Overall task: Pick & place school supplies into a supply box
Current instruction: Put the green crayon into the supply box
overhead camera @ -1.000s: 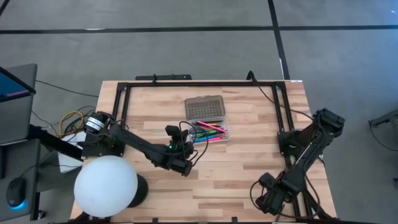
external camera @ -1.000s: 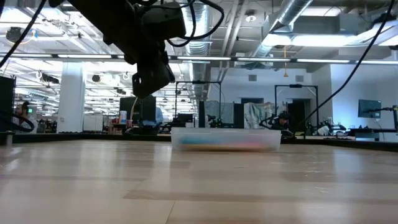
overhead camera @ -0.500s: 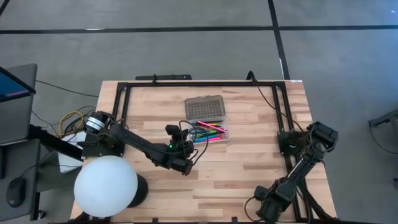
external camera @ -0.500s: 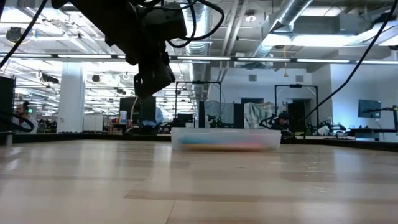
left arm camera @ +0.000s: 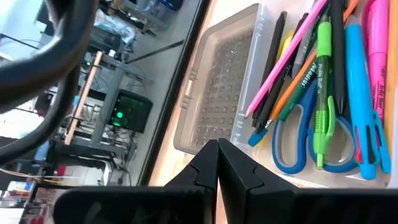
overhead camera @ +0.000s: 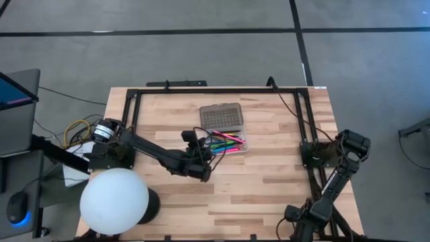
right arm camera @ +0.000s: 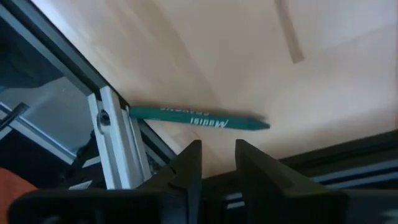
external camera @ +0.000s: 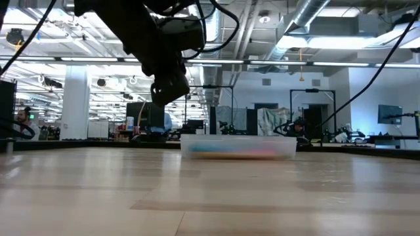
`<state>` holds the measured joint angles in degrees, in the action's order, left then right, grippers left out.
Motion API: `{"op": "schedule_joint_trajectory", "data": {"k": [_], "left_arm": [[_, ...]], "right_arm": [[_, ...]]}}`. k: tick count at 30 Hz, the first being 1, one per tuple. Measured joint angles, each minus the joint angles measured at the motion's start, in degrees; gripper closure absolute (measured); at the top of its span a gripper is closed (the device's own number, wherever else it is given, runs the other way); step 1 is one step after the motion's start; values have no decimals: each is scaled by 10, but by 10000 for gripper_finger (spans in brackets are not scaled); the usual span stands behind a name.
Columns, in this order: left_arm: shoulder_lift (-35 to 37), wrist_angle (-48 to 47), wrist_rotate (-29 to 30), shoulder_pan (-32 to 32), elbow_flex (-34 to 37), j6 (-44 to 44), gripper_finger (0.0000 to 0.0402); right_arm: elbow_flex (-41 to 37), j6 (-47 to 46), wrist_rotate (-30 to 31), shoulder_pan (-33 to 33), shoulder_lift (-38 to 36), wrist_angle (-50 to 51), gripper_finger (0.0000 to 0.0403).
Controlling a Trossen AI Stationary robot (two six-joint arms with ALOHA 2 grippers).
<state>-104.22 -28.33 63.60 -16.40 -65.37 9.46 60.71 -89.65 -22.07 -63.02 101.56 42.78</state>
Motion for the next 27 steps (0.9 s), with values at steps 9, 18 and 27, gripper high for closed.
{"op": "schedule_joint_trajectory", "data": {"k": [9, 18, 27], "left_arm": [[0, 5, -19, 13, 0, -2, 401], [0, 10, -18, 12, 0, -10, 401], [0, 10, -18, 12, 0, -13, 401]], "right_arm": [[0, -4, -22, 1, 9, -16, 329], [1, 26, -44, 2, 40, -28, 329], [1, 76, -50, 17, 65, -23, 329]]}}
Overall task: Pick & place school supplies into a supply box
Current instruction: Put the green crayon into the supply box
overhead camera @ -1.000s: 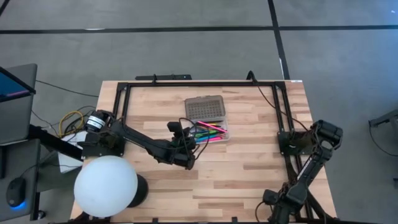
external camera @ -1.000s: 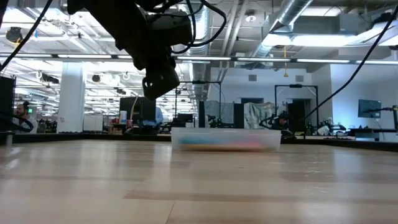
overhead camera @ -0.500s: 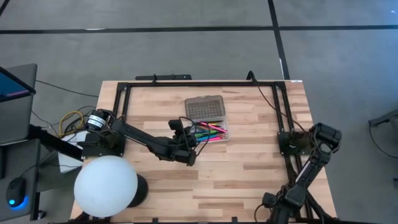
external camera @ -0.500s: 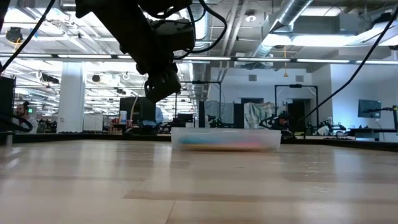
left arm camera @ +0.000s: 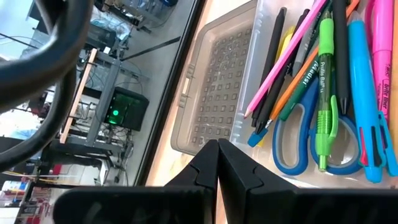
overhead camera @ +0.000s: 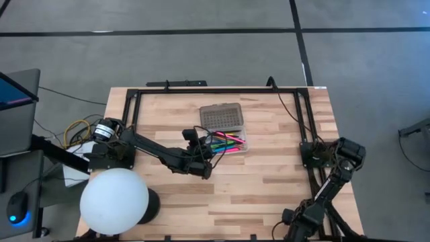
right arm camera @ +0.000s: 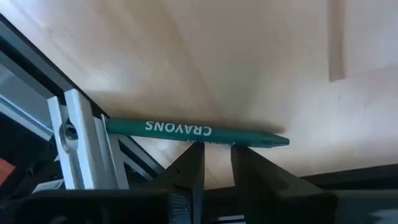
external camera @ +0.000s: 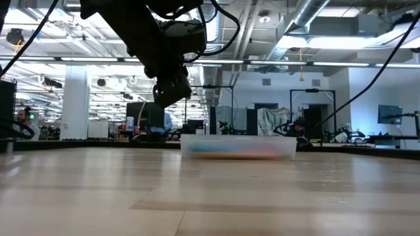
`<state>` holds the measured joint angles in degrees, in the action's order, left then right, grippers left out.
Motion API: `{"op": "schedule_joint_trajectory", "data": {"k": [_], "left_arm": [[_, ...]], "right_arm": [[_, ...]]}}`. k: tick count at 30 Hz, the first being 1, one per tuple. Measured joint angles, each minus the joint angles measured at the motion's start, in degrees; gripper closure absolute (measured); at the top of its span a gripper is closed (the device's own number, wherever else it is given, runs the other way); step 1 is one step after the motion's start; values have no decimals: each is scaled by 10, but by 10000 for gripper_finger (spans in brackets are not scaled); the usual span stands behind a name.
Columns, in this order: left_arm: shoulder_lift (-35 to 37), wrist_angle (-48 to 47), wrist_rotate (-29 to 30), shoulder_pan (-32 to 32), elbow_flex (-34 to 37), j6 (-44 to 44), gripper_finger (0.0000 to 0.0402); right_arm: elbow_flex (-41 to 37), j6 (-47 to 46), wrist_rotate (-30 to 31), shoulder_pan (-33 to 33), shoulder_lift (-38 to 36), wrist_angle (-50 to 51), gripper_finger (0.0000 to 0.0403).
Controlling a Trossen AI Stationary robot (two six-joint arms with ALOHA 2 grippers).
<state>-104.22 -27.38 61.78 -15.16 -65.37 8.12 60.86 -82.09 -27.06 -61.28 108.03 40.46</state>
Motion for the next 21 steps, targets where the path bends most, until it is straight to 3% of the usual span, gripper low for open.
{"op": "schedule_joint_trajectory", "data": {"k": [21], "left_arm": [[0, -30, 1, -11, 0, 15, 401]], "right_arm": [[21, 170, 127, 115, -4, 78, 329]]}}
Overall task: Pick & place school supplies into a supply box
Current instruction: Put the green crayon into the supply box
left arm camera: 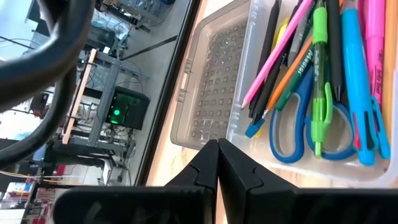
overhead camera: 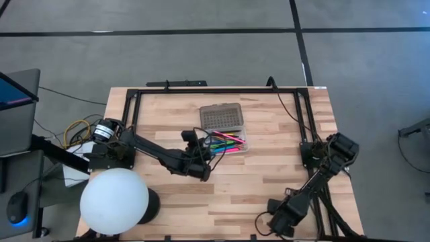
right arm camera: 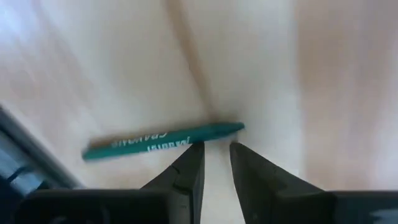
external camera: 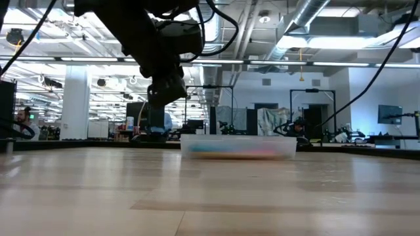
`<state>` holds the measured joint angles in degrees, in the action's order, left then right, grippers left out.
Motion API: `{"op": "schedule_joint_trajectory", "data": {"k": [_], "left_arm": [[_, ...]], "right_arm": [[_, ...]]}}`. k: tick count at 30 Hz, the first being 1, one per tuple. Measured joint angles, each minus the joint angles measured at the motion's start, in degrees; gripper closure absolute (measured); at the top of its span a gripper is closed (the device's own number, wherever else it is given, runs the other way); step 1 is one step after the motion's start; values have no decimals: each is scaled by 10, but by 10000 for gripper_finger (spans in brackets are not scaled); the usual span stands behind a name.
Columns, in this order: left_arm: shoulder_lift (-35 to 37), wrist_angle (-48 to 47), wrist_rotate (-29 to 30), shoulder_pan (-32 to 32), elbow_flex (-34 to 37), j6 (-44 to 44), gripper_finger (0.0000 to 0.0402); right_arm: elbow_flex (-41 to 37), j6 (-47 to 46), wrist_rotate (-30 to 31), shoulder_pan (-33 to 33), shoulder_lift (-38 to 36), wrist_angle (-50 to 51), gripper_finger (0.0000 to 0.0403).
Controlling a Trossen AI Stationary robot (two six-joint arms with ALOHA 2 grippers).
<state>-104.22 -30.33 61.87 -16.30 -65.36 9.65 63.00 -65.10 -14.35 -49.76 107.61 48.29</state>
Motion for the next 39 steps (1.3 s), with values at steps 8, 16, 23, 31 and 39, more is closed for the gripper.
{"op": "schedule_joint_trajectory", "data": {"k": [8, 16, 23, 31, 39], "left_arm": [[0, -23, 38, -27, 0, 12, 401], [0, -37, 62, -51, 0, 16, 401], [0, -63, 63, -52, 0, 50, 401], [0, -65, 61, -52, 0, 51, 401], [0, -62, 61, -52, 0, 51, 401]], "right_arm": [[88, 52, 131, 9, 2, 129, 329], [140, -42, 157, 8, 2, 117, 329], [141, -170, 142, 7, 5, 20, 329], [141, -187, 129, 13, 44, 17, 329], [141, -165, 108, 14, 61, -10, 329]]}}
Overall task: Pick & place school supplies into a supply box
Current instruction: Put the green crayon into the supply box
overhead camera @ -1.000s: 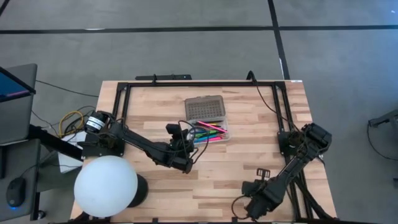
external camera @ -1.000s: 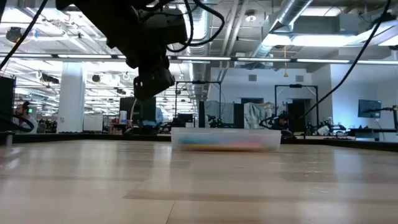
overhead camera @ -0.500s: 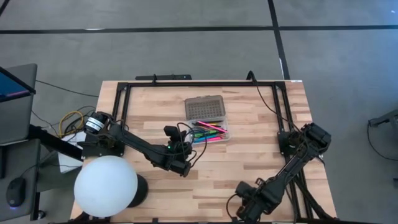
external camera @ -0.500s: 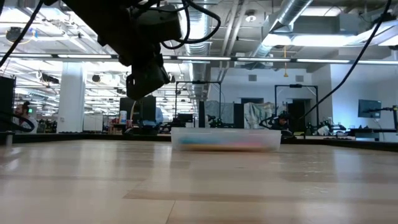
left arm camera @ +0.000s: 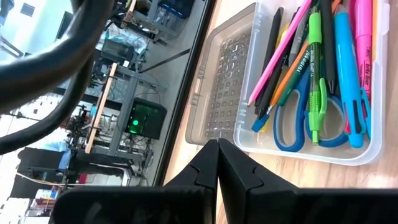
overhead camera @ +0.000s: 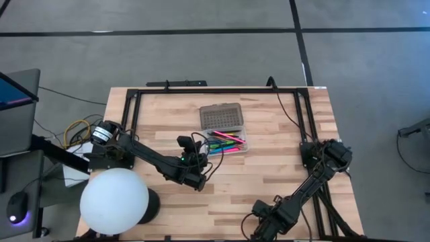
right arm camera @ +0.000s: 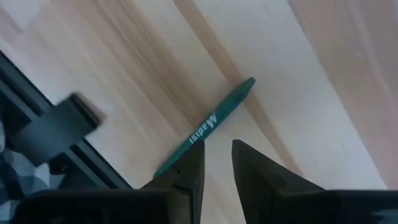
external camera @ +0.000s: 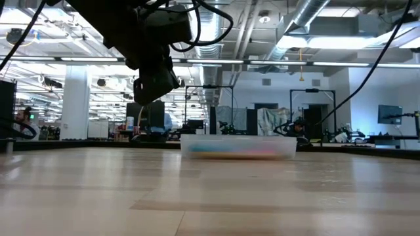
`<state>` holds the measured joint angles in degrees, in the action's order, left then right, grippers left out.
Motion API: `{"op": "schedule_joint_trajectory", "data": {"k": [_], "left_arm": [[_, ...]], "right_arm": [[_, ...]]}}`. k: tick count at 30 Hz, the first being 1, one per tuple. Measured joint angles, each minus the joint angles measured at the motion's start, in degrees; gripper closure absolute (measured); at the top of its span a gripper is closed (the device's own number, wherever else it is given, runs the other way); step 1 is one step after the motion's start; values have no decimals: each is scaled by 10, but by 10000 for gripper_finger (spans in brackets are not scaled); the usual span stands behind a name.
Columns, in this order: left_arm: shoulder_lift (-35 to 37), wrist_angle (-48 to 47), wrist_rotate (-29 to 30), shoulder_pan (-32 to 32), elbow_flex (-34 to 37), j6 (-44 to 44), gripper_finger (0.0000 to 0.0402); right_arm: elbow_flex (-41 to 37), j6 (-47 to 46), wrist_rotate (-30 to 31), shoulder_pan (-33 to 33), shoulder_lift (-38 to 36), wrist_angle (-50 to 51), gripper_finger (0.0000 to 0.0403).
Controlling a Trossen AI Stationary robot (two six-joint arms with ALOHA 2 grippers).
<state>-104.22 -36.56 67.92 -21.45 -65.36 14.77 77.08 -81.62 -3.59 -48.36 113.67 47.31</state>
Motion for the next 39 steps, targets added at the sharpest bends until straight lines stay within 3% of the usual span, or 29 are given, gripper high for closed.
{"op": "schedule_joint_trajectory", "data": {"k": [9, 29, 39], "left_arm": [[0, 0, 0, 0, 0, 3, 401], [0, 0, 0, 0, 0, 7, 401], [0, 0, 0, 0, 0, 7, 401]], "right_arm": [[0, 6, 9, 6, 0, -41, 312], [-25, -34, 3, 11, 0, -15, 251], [-32, -55, -36, 3, 0, -9, 255]]}}
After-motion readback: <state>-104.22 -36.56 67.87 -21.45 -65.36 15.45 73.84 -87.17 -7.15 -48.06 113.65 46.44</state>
